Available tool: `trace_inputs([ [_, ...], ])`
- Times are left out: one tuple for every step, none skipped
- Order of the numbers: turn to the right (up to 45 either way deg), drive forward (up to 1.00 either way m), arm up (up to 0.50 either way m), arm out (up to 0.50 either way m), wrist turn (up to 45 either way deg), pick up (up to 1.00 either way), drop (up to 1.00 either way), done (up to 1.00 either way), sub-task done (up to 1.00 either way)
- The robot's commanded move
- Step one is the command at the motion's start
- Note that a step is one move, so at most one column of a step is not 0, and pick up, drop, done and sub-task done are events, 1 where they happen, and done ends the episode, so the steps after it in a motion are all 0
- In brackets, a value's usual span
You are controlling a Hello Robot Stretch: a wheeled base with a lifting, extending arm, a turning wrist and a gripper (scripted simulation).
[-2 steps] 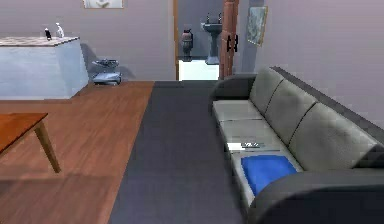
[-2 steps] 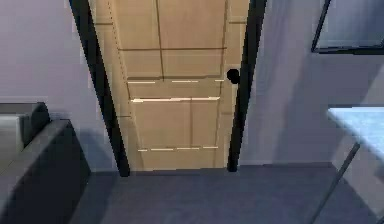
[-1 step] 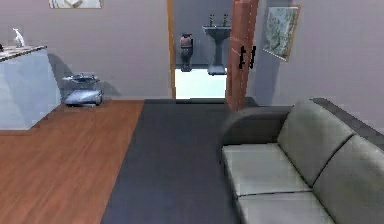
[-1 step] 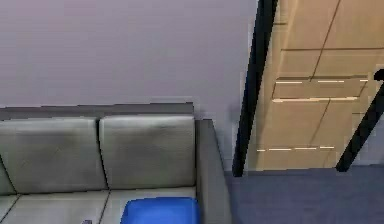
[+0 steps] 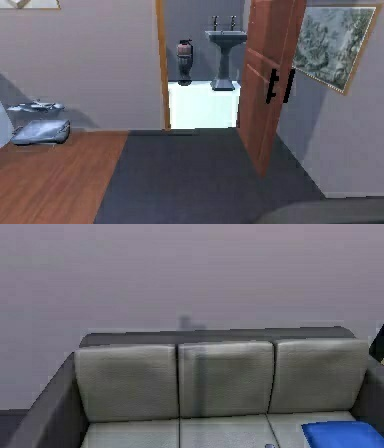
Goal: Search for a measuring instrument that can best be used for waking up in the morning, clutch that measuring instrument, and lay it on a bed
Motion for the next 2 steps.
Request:
trace_inputs([
  [-3.0,0.00,0.00,0.00,0.0,0.00,0.00,0.00,0.00],
  [-45.0,0.00,0.00,0.00,0.0,0.00,0.00,0.00,0.00],
])
